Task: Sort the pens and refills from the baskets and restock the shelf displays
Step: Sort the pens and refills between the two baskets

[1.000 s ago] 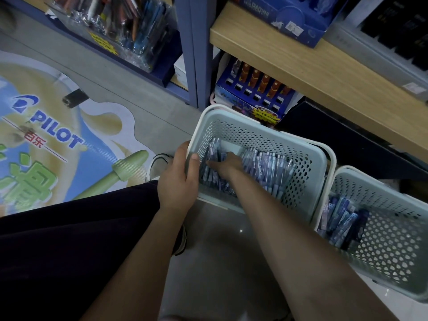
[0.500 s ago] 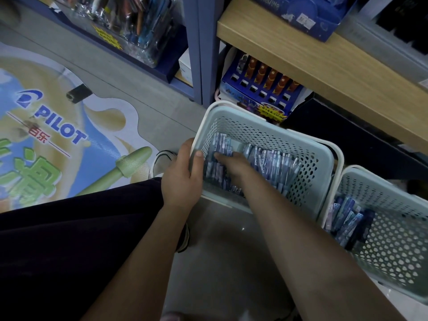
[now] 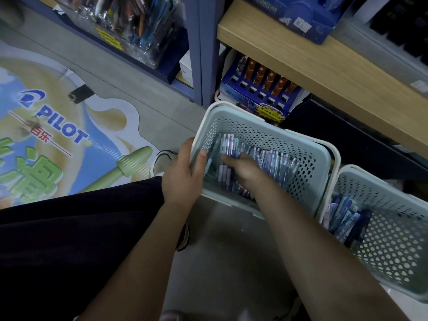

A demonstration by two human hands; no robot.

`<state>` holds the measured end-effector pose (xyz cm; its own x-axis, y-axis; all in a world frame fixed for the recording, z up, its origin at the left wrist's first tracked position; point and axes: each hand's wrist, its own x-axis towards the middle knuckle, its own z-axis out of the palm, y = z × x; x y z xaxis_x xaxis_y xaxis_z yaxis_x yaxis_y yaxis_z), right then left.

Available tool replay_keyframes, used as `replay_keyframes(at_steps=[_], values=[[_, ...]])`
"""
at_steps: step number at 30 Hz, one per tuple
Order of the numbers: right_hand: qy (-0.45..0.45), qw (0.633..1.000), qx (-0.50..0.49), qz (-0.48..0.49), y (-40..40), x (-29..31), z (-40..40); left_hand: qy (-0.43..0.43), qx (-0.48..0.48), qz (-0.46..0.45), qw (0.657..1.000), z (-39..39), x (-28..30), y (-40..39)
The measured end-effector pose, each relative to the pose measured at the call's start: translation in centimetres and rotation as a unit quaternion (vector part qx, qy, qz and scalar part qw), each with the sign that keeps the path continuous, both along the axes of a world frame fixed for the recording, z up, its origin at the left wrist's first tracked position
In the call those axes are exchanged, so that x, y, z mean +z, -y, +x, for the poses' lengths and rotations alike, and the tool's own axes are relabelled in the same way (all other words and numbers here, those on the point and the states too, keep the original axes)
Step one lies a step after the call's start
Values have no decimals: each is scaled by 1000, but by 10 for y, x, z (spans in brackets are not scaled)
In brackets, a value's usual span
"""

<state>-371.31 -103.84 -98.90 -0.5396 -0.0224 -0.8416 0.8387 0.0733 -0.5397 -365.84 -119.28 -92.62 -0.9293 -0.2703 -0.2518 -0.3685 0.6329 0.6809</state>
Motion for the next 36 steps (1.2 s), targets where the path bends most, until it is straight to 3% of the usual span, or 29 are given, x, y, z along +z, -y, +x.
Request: replay_keyframes(at_steps=[5,10,13,15,18,20,25,29,36], values=[[-46,999,-11,-22,-17,31,14,1,-40,-54,998,-1,4,-1],[-113,989,-76,-65,-45,78,34,-113,-124,-112,980,0,8,-28],[-126,975,-145,-112,-65,103,49,-126,-181,-10,975,6,20,-59],[-120,965,-180,-149,-79,114,58,-22,-198,124,972,12,32,-79],[-111,958,-193,-179,-98,130,73,105,-209,268,935,18,43,-107],[-111,958,-187,-189,-109,137,83,120,-235,302,916,23,49,-124],[-111,962,-151,-200,-135,142,104,144,-233,303,913,27,57,-148],[-103,964,-140,-202,-145,137,112,220,-173,385,879,24,55,-154],[-104,943,-227,-222,-152,129,111,250,-85,460,848,18,49,-155]])
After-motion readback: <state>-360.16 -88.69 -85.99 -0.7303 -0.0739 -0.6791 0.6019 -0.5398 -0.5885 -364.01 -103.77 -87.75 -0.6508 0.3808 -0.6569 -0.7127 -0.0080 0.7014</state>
